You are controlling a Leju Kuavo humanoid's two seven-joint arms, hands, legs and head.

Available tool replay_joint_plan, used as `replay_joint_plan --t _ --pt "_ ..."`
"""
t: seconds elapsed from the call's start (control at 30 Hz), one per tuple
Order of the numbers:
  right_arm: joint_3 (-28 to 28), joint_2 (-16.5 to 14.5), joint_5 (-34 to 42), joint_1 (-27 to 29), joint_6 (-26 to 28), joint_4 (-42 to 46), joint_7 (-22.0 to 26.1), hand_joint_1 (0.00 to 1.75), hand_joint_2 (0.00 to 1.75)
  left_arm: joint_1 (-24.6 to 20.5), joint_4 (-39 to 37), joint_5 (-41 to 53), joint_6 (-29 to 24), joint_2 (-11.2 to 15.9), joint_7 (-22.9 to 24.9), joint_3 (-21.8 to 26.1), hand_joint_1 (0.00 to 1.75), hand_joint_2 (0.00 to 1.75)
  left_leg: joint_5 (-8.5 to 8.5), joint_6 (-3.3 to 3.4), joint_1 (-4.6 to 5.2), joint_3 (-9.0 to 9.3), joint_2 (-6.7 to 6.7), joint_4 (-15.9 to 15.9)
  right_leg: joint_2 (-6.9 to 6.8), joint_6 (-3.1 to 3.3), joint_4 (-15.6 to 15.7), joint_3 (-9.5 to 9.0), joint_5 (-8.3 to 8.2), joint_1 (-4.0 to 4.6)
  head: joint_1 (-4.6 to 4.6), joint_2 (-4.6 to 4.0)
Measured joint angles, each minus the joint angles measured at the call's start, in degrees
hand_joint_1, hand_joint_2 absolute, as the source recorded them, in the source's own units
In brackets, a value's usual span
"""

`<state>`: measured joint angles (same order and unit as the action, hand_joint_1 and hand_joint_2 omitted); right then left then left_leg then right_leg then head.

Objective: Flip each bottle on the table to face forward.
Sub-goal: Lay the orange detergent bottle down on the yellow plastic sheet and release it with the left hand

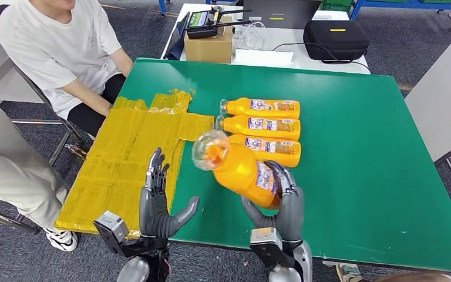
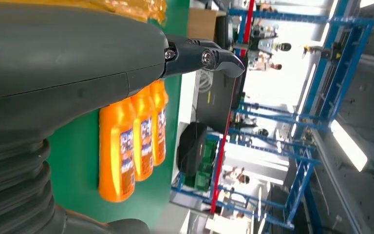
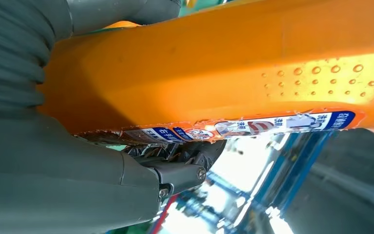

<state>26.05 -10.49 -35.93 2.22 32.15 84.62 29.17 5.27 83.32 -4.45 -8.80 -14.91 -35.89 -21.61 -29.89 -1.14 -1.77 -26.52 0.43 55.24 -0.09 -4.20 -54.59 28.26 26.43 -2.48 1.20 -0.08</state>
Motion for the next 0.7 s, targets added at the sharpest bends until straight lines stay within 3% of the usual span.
replay_joint_plan --t 0.4,0.7 --pt "2.6 -0.1 -0.8 -7.3 -5.8 -2.5 -4.1 1.75 1.75 -0.7 -0.4 2.9 3.2 0.6 0.4 -2.2 0.0 1.75 0.01 0.0 0.0 0.01 0.0 0.0 0.0 0.0 0.0 0.0 0.0 0.0 0.01 -0.01" --pt "3.7 -0.6 -1.9 -11.5 -6.8 -6.2 -5.3 1.75 1.75 -1.0 -0.4 3.7 6.0 0.8 0.4 -3.1 0.0 1.75 0.01 0.0 0.0 -0.02 0.0 0.0 -0.01 0.0 0.0 0.01 0.0 0.0 -0.01 0.0"
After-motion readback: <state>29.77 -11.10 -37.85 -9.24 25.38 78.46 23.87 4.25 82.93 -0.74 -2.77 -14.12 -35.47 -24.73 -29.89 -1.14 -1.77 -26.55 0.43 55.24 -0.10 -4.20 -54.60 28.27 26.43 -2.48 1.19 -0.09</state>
